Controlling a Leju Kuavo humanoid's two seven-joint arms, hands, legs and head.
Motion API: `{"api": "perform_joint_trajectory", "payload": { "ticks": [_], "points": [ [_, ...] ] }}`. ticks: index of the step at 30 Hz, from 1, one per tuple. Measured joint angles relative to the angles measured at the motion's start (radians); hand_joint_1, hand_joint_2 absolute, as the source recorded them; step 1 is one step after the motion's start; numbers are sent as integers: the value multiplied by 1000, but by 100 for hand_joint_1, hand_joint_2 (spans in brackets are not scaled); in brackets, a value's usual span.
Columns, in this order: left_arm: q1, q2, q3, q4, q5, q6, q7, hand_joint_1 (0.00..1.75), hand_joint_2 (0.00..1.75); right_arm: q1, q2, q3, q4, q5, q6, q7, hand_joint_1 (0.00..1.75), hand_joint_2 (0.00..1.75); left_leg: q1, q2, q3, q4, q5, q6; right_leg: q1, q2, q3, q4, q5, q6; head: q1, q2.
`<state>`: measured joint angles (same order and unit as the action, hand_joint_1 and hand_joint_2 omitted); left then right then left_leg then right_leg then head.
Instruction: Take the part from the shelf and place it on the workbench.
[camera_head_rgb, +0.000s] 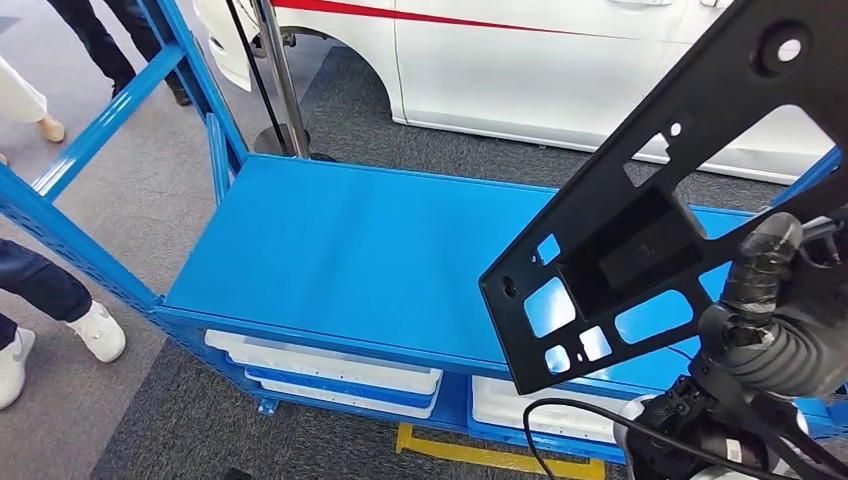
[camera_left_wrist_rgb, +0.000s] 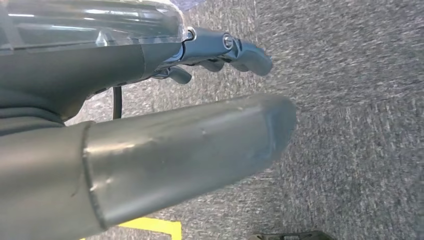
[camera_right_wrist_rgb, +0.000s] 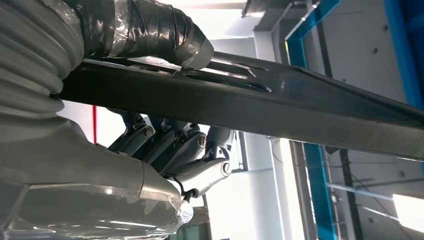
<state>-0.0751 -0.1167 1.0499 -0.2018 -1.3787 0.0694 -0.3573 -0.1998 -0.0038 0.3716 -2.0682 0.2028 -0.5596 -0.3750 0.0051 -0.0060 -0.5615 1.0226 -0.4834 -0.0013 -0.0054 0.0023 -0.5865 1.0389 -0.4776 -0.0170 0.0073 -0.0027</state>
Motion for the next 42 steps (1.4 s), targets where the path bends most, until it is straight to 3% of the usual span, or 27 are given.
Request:
{"api": "perform_joint_trajectory", "payload": {
  "ticks": [2,4,7,8,9,10,13,15,18,19,21,23,24,25,28,30,33,34,35,37,38,39,40,42],
  "points": [
    [1,0,1,0,4,0,-1,0,0,9,-1,-1,0,-6,-1,-1,175,175,2,0,0,-7,4,9,1,0,-2,-1,1,9,0,0],
    [2,0,2,0,10,0,0,0,0,18,-1,-4,-1,-11,1,-2,175,175,7,1,3,-16,10,21,1,0,-12,26,-22,17,0,0],
    [1,0,8,0,17,0,2,0,0,38,-4,-6,-2,-24,9,-6,175,175,8,3,3,-20,13,32,-3,0,-88,194,-112,27,0,0],
    [1,0,11,0,19,0,2,0,0,46,-6,-6,-2,-27,13,-7,175,175,7,3,3,-19,13,33,-5,-1,-112,245,-129,30,0,0],
    [1,0,14,0,20,0,3,0,0,53,-7,-6,-2,-29,15,-8,175,175,7,3,2,-17,12,33,-7,-1,-123,267,-127,31,0,0],
    [1,0,17,0,21,1,3,0,0,57,-8,-6,-2,-29,17,-8,175,175,7,3,3,-15,11,32,-8,-1,-114,249,-105,32,0,0],
    [0,0,24,0,20,0,7,0,0,60,-8,-6,-4,-34,23,-13,175,175,6,0,2,-3,6,26,-8,-1,-26,67,-14,25,0,0],
    [0,0,24,0,18,-3,12,0,0,65,-8,-4,-7,-40,28,-22,175,175,4,-1,-3,2,6,18,-3,0,-5,16,-2,20,0,0],
    [1,0,24,0,18,-6,17,0,0,80,-8,5,-11,-41,35,-38,175,175,3,-1,-9,6,3,4,-5,-1,-10,7,7,7,0,0],
    [1,-1,24,0,18,-6,18,0,0,85,-7,10,-13,-40,36,-43,175,175,4,0,-14,21,-16,-1,-7,-3,-11,2,13,0,0,0],
    [0,0,25,0,20,-7,19,0,0,96,-6,20,-14,-39,38,-50,175,175,6,1,-45,109,-87,-7,-9,-7,-19,-3,23,-13,0,0],
    [1,0,25,0,22,-7,19,0,0,108,-5,29,-14,-38,38,-54,175,175,7,1,-83,231,-156,-13,-7,-9,-36,0,33,-17,0,0],
    [1,0,25,0,23,-7,20,0,0,114,-4,32,-14,-38,38,-55,175,175,7,1,-86,260,-167,-14,-6,-9,-45,3,38,-17,0,0],
    [1,0,25,0,23,-7,20,0,0,119,-4,34,-14,-38,38,-57,175,175,7,1,-71,252,-161,-14,-6,-10,-55,6,44,-16,0,0],
    [-2,0,25,0,24,-7,20,0,0,135,0,37,-14,-38,39,-66,175,175,5,1,53,62,-93,-8,-5,-9,-76,17,59,-7,0,0],
    [-5,0,26,0,25,-6,19,0,0,149,3,39,-14,-38,40,-75,175,175,0,-1,95,-16,-72,-1,-4,-10,-80,18,71,4,0,0],
    [-2,0,28,0,26,-6,19,0,0,171,6,42,-14,-39,41,-82,175,175,-1,1,83,-23,-49,13,-5,-8,-82,11,87,22,0,0],
    [-2,0,29,0,26,-6,19,0,0,179,6,43,-14,-39,41,-84,175,175,1,3,76,-26,-37,20,-5,-6,-88,20,70,26,0,0],
    [-2,-1,30,0,26,-6,19,0,0,186,6,43,-14,-40,41,-85,175,175,4,7,66,-29,-25,27,-6,-4,-99,46,35,30,1,0],
    [-3,-1,31,0,27,-6,19,0,0,198,6,43,-14,-41,42,-87,175,175,5,11,42,-29,-4,37,-8,-3,-127,151,-70,35,2,0],
    [-2,-1,31,0,27,-6,19,0,0,203,6,43,-14,-42,42,-88,175,175,5,13,28,-27,5,38,-8,-3,-137,212,-108,38,1,0],
    [-2,-1,32,0,27,-6,19,0,0,209,6,43,-14,-43,42,-88,175,175,5,14,14,-25,14,37,-9,-3,-138,259,-123,39,1,0],
    [-2,-1,33,0,27,-6,19,0,0,214,6,43,-14,-45,42,-89,175,175,5,15,-1,-22,22,36,-9,-3,-126,276,-115,40,1,0],
    [-2,-1,37,0,27,-7,19,0,0,220,6,43,-14,-47,42,-90,175,175,4,16,-27,-12,36,32,-8,-3,-50,209,-65,36,1,0]
  ]
}}
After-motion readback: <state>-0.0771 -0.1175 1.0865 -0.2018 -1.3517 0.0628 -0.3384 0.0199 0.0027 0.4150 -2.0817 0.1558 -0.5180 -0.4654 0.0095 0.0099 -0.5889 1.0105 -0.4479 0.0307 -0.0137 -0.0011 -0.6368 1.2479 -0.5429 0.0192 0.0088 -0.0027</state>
